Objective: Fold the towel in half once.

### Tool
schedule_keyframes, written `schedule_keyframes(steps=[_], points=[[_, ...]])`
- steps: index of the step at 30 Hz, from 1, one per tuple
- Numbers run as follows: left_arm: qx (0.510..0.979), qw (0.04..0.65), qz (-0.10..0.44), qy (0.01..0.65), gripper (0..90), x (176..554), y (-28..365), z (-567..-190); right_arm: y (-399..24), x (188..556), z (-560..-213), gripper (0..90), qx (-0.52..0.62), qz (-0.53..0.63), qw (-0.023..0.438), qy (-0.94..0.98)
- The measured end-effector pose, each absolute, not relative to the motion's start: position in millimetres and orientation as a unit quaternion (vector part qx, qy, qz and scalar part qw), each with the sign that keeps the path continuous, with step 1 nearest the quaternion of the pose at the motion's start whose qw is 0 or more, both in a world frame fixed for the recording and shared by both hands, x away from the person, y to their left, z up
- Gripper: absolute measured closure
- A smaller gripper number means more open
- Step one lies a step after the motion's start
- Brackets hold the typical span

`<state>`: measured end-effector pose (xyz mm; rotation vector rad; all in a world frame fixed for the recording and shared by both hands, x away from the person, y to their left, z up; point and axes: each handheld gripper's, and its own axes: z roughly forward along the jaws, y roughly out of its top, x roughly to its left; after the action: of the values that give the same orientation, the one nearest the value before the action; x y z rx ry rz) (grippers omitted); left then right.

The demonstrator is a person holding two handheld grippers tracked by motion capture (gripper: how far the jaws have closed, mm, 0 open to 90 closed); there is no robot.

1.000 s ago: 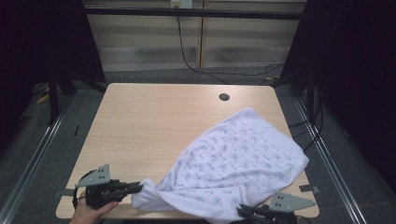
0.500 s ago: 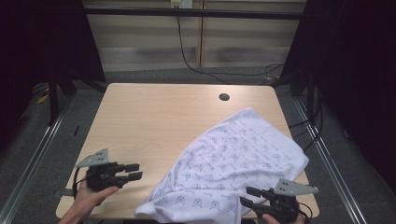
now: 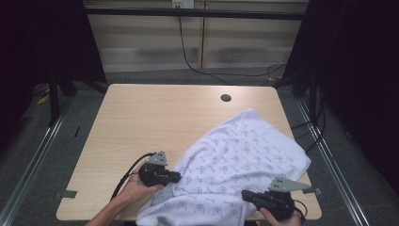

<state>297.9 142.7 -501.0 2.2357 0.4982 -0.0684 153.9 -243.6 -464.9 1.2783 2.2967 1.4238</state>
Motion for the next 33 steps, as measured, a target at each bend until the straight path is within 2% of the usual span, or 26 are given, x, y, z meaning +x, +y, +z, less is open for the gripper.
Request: schedule_keyframes(steps=[2, 6, 7, 9, 10, 11, 14, 15, 19, 22, 26, 28, 31, 32, 33], points=[[0.887, 0.412, -0.021, 0.206, 84.0, 294, 151, -501, -247, 129, -455, 90.0, 0.42, 0.477, 0.087, 0.768], [0.881, 0.416, -0.023, 0.226, 83.8, 281, 176, -502, -248, 112, -450, 90.0, 0.416, 0.472, 0.086, 0.773], [0.88, 0.416, -0.027, 0.226, 83.7, 274, 183, -502, -247, 111, -450, 86.1, 0.411, 0.471, 0.088, 0.776], [0.882, 0.41, -0.033, 0.228, 83.5, 264, 193, -501, -244, 115, -453, 80.4, 0.409, 0.472, 0.088, 0.776], [0.881, 0.411, -0.037, 0.232, 83.5, 260, 197, -501, -238, 124, -458, 73.9, 0.407, 0.475, 0.081, 0.776], [0.877, 0.415, -0.046, 0.237, 83.5, 255, 205, -501, -238, 124, -458, 73.9, 0.407, 0.475, 0.081, 0.776], [0.873, 0.419, -0.055, 0.244, 82.2, 244, 222, -502, -225, 147, -466, 64.9, 0.408, 0.483, 0.067, 0.772], [0.871, 0.425, -0.064, 0.239, 80.4, 239, 231, -503, -221, 153, -468, 64.5, 0.407, 0.476, 0.068, 0.777], [0.864, 0.437, -0.057, 0.243, 71.8, 243, 234, -499, -212, 165, -476, 59.0, 0.404, 0.447, 0.073, 0.795], [0.859, 0.449, -0.043, 0.244, 67.4, 263, 218, -493, -213, 177, -488, 55.0, 0.425, 0.412, 0.074, 0.803], [0.864, 0.443, -0.04, 0.234, 64.0, 292, 182, -493, -212, 169, -491, 55.9, 0.405, 0.421, 0.055, 0.81], [0.877, 0.421, -0.03, 0.23, 63.3, 304, 162, -497, -207, 158, -492, 53.8, 0.383, 0.416, 0.039, 0.824], [0.874, 0.423, -0.023, 0.236, 64.4, 311, 153, -504, -206, 155, -496, 53.4, 0.377, 0.405, 0.04, 0.832], [0.877, 0.421, -0.016, 0.233, 66.4, 310, 153, -504, -206, 154, -498, 61.7, 0.371, 0.402, 0.045, 0.836], [0.882, 0.411, 0.005, 0.228, 68.2, 308, 154, -503, -207, 153, -497, 74.7, 0.368, 0.398, 0.053, 0.839]])
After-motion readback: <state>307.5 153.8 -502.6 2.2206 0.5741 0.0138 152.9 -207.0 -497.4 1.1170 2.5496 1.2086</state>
